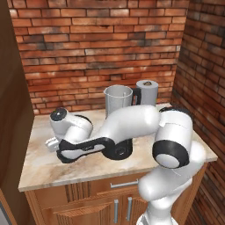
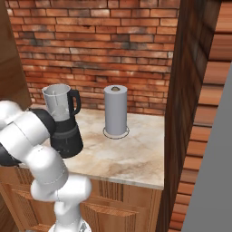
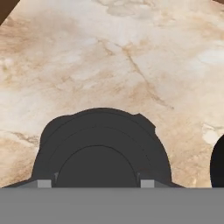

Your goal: Open the blender lid, put the tangerine in the blender, close the lid, and start the blender.

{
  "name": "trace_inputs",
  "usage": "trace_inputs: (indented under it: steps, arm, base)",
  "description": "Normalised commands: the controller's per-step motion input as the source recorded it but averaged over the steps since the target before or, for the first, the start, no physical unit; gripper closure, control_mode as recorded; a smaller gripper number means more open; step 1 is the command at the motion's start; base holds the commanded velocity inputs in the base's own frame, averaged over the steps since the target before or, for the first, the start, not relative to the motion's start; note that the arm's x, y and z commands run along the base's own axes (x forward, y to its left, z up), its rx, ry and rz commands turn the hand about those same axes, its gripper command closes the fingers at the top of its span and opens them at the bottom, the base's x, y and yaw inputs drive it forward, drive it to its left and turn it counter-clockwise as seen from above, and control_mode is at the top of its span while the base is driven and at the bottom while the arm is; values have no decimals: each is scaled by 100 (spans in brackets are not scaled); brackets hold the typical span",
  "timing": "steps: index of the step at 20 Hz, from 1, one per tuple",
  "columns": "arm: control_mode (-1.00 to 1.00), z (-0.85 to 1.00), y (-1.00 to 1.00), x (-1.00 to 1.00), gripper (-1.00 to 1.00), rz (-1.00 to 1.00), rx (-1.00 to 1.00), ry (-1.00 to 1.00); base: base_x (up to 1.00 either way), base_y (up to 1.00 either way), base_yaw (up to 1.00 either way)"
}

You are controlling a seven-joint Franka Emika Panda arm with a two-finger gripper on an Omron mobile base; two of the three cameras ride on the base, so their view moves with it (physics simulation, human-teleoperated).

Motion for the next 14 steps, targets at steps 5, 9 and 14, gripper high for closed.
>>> trace_inputs:
  steps: [5,9,14]
  arm:
    - [-100,100,-12,0,100,0,0,0]
    - [-100,100,-20,0,100,0,0,0]
    - [-100,93,-25,0,100,0,0,-7]
  base:
    - [0,0,0]
    - [0,0,0]
    - [0,0,0]
